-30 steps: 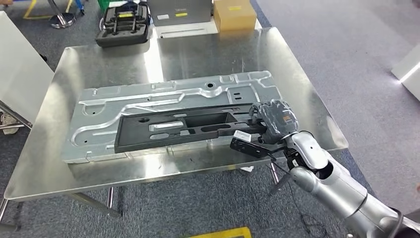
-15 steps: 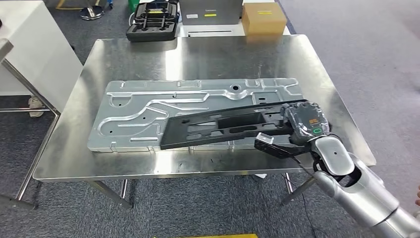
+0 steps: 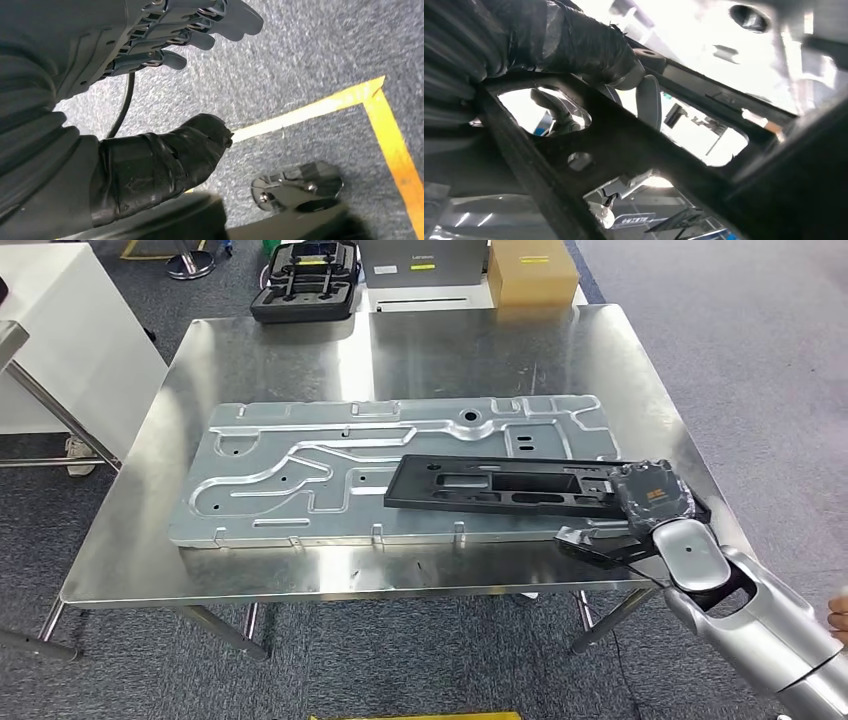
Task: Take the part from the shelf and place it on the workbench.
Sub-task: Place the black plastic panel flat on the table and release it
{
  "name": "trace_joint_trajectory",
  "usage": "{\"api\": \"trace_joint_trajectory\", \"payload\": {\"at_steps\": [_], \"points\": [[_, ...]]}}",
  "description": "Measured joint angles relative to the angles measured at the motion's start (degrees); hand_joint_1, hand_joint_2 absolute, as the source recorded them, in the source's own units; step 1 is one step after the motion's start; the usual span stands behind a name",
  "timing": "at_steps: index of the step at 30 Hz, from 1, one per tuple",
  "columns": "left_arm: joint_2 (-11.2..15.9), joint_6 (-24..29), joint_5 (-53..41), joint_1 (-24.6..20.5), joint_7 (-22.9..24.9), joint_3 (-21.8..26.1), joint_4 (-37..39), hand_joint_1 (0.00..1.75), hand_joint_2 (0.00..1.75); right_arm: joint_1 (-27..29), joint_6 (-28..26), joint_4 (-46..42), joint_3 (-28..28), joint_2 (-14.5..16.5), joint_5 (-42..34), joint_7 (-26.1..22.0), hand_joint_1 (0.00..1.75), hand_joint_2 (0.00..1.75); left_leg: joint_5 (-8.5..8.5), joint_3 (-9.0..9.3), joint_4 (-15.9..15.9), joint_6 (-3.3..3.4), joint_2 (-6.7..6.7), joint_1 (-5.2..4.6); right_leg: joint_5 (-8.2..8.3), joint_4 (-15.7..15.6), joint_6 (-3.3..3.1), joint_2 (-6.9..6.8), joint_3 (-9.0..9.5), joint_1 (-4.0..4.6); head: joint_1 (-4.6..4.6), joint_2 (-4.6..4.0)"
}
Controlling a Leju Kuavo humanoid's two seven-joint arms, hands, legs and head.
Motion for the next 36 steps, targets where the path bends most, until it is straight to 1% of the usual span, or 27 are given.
{"api": "trace_joint_trajectory", "payload": {"at_steps": [1, 4, 5, 6, 7, 9, 10, 11, 12, 13, 15, 16, 17, 19, 20, 21, 22, 24, 25, 26, 27, 29, 30, 31, 32, 35, 36], "points": [[0.01, 0.31, -0.05, -0.04, -0.08, 0.00, 0.00, 0.00, 1.75, 0.13, 0.13, 0.40, 0.01, -0.34, 0.36, 0.03, 1.75, 1.75, 0.31, 0.85, -1.75, 0.20, 0.00, -0.15, 0.01, -0.08, 0.30, 0.01, 0.03, 0.03, 0.02, 0.00], [-0.04, 1.69, -0.50, 0.00, -0.42, 0.00, 0.00, 0.00, 1.75, 1.11, -0.57, 1.32, -0.03, -1.31, 0.86, -0.36, 1.75, 1.75, 0.53, 1.42, -2.95, 0.71, 0.02, -0.19, 0.12, -0.45, 1.40, 0.03, 0.28, -0.03, 0.12, 0.00], [-0.07, 2.26, -0.80, 0.03, -0.62, 0.00, 0.00, 0.00, 1.75, 1.59, -1.48, 1.50, -0.09, -1.64, 0.91, -0.81, 1.75, 1.75, 0.80, 1.74, -3.48, 1.02, 0.05, -0.06, -0.34, 0.05, 1.65, 0.02, 0.14, -0.05, 0.25, 0.00], [-0.09, 2.76, -1.09, 0.00, -0.84, 0.00, 0.00, 0.00, 1.75, 2.05, -2.62, 1.63, -0.16, -1.98, 1.01, -1.37, 1.75, 1.75, 1.08, 2.05, -4.00, 1.33, 0.09, 0.08, -1.38, 1.54, 1.80, 0.02, -0.47, -0.03, 0.46, 0.00], [-0.10, 3.14, -1.32, -0.04, -1.03, 0.00, 0.00, 0.00, 1.75, 2.55, -3.77, 1.72, -0.21, -2.23, 1.20, -1.90, 1.75, 1.75, 1.27, 2.28, -4.35, 1.54, 0.15, 0.15, -2.96, 4.24, 1.89, 0.03, -1.66, -0.04, 0.75, 0.00], [-0.11, 3.47, -1.49, -0.12, -1.32, 0.00, 0.00, 0.00, 1.75, 3.58, -5.36, 1.82, -0.25, -2.53, 1.70, -2.76, 1.75, 1.75, 1.28, 2.34, -4.41, 1.80, 0.21, 0.08, -6.16, 11.17, 2.06, 0.05, -4.91, 0.03, 1.26, 0.00], [-0.15, 3.55, -1.52, -0.10, -1.43, 0.00, 0.00, 0.00, 1.75, 4.13, -5.75, 1.86, -0.26, -2.57, 1.96, -3.07, 1.75, 1.75, 1.23, 2.34, -4.35, 1.83, 0.22, 0.05, -6.71, 13.47, 2.18, 0.04, -6.02, -0.01, 1.48, 0.00], [-0.20, 3.68, -1.55, -0.06, -1.63, 0.00, -0.01, 0.00, 1.75, 4.60, -6.02, 1.89, -0.26, -2.58, 2.24, -3.38, 1.75, 1.75, 1.15, 2.34, -4.24, 1.81, 0.23, 0.05, -6.17, 13.73, 2.28, 0.02, -6.15, -0.09, 1.69, 0.00], [-0.27, 3.85, -1.57, -0.02, -1.87, 0.00, -0.01, 0.00, 1.75, 4.91, -6.26, 1.91, -0.26, -2.61, 2.53, -3.68, 1.75, 1.75, 1.03, 2.34, -4.04, 1.71, 0.23, 0.08, -4.71, 11.84, 2.38, -0.01, -5.22, -0.20, 1.92, 0.00], [-0.32, 4.06, -1.58, -0.01, -2.13, 0.00, -0.01, 0.00, 1.75, 5.05, -6.44, 1.91, -0.27, -2.65, 2.79, -3.92, 1.75, 1.75, 0.83, 2.31, -3.71, 1.55, 0.23, 0.11, -2.78, 8.26, 2.50, -0.07, -3.39, -0.36, 2.16, 0.00], [-0.34, 4.33, -1.56, -0.10, -2.56, 0.00, -0.01, 0.00, 1.75, 5.14, -6.77, 1.88, -0.30, -2.76, 3.16, -4.26, 0.87, 0.87, 0.26, 2.08, -2.81, 1.02, 0.15, -0.09, -0.74, 2.07, 2.39, -0.06, -0.20, -0.40, 2.61, 0.01], [-0.33, 4.43, -1.50, -0.15, -2.74, 0.00, -0.01, 0.00, 1.75, 5.26, -6.87, 1.86, -0.32, -2.81, 3.29, -4.41, 0.44, 0.44, 0.06, 1.96, -2.47, 0.75, 0.09, -0.22, -0.55, 0.61, 2.13, -0.04, 0.56, -0.34, 2.74, 0.01], [-0.31, 4.55, -1.35, -0.17, -2.99, 0.00, -0.01, 0.00, 1.75, 5.43, -6.95, 1.84, -0.33, -2.84, 3.45, -4.53, 0.00, 0.00, -0.03, 1.86, -2.31, 0.53, 0.03, -0.34, -0.80, 0.38, 1.76, 0.00, 0.66, -0.23, 2.86, 0.02], [-0.30, 4.97, -0.93, -0.14, -3.48, 0.00, -0.01, 0.00, 1.75, 5.83, -7.13, 1.80, -0.35, -2.89, 3.73, -4.76, 0.00, 0.00, -0.15, 1.74, -2.18, 0.10, 0.00, -0.30, -0.61, 0.30, 1.00, -0.04, 0.66, -0.25, 2.91, 0.07], [-0.27, 5.29, -0.72, -0.13, -3.63, 0.00, -0.01, 0.00, 1.75, 5.98, -7.33, 1.78, -0.38, -2.90, 3.83, -4.83, 0.00, 0.00, -0.62, 1.49, -1.65, -0.17, 0.02, -0.22, -0.53, 0.23, 0.65, -0.07, 0.66, -0.30, 2.92, 0.10], [-0.26, 5.73, -0.56, -0.15, -3.55, 0.00, 0.00, 0.00, 1.75, 6.14, -7.69, 1.76, -0.47, -2.91, 3.89, -4.90, 0.00, 0.00, -1.67, 0.83, -0.18, -0.49, 0.06, -0.13, -0.45, 0.14, 0.31, -0.10, 0.67, -0.35, 2.87, 0.13], [-0.25, 6.21, -0.37, -0.17, -3.31, 0.00, -0.01, 0.00, 1.31, 6.32, -8.14, 1.74, -0.60, -2.92, 3.99, -5.04, 0.00, 0.00, -3.30, -0.38, 2.50, -0.80, 0.09, -0.03, -0.39, 0.06, 0.05, -0.13, 0.67, -0.38, 2.84, 0.15], [-0.29, 7.02, 0.14, -0.16, -2.62, 0.01, -0.02, 0.00, 0.44, 6.70, -8.98, 1.72, -0.81, -2.90, 4.43, -5.64, 0.00, 0.00, -6.87, -3.86, 10.02, -1.13, 0.11, 0.08, -0.39, 0.05, -0.18, -0.17, 0.61, -0.32, 2.80, 0.17], [-0.33, 7.28, 0.52, -0.15, -2.19, 0.02, -0.02, 0.00, 0.00, 6.70, -9.20, 1.72, -0.80, -2.82, 4.84, -6.29, 0.00, 0.00, -7.71, -5.27, 12.92, -1.17, 0.11, 0.12, -0.41, 0.05, -0.20, -0.16, 0.59, -0.27, 2.81, 0.17], [-0.40, 7.48, 1.01, -0.24, -1.62, 0.05, -0.02, 0.00, 0.00, 6.29, -9.27, 1.77, -0.65, -2.61, 5.36, -7.21, 0.00, 0.00, -7.38, -5.77, 13.81, -1.09, 0.11, 0.14, -0.41, 0.06, -0.21, -0.11, 0.58, -0.22, 2.81, 0.17], [-0.48, 7.63, 1.51, -0.51, -0.93, 0.13, -0.02, 0.00, 0.00, 5.45, -9.26, 1.90, -0.36, -2.22, 5.89, -8.23, 0.00, 0.00, -6.02, -5.26, 12.53, -0.90, 0.11, 0.12, -0.41, 0.06, -0.21, 0.00, 0.58, -0.17, 2.81, 0.17], [-0.61, 7.69, 2.40, -1.76, 0.58, 0.43, -0.02, 0.00, 0.00, 2.67, -9.33, 2.39, 0.66, -0.86, 6.70, -9.89, 0.00, 0.00, -1.96, -1.85, 4.97, 0.01, 0.11, -0.13, -0.37, 0.04, -0.19, 0.25, 0.64, -0.09, 2.80, 0.17], [-0.64, 7.62, 2.69, -2.51, 1.03, 0.66, -0.02, 0.00, 0.00, 1.30, -9.53, 2.68, 1.18, -0.15, 6.83, -10.25, 0.00, 0.00, -0.63, -0.20, 1.33, 0.45, 0.12, -0.31, -0.34, 0.04, -0.08, 0.32, 0.65, 0.02, 2.82, 0.17], [-0.67, 7.53, 2.96, -3.22, 1.27, 0.94, -0.02, 0.00, 0.00, 0.17, -9.82, 2.97, 1.67, 0.47, 6.85, -10.44, 0.00, 0.00, 0.13, 0.97, -1.24, 0.79, 0.13, -0.51, -0.27, -0.03, 0.13, 0.31, 0.65, 0.04, 2.82, 0.17], [-0.70, 7.42, 3.26, -3.74, 1.30, 1.26, -0.03, 0.00, 0.00, -0.64, -10.18, 3.21, 2.10, 0.94, 6.78, -10.56, 0.00, 0.00, 0.21, 1.42, -2.35, 0.97, 0.09, -0.65, -0.17, -0.17, 0.41, 0.25, 0.65, 0.02, 2.86, 0.17], [-0.90, 7.22, 4.47, -4.28, 1.14, 2.19, -0.04, 0.00, 0.00, -2.36, -11.39, 3.79, 3.24, 1.92, 6.60, -10.98, 0.00, 0.00, 0.94, 1.92, -3.64, 1.26, 0.02, -0.42, -0.06, -0.64, 1.34, 0.14, 0.74, 0.04, 2.93, 0.17], [-0.97, 7.16, 4.86, -4.36, 1.26, 2.48, -0.04, 0.00, 0.00, -3.07, -11.86, 3.98, 3.66, 2.22, 6.60, -11.19, 0.00, 0.00, 1.30, 2.17, -4.24, 1.46, 0.08, -0.26, -0.73, 0.20, 1.49, 0.12, 0.33, 0.08, 3.04, 0.17]]}}
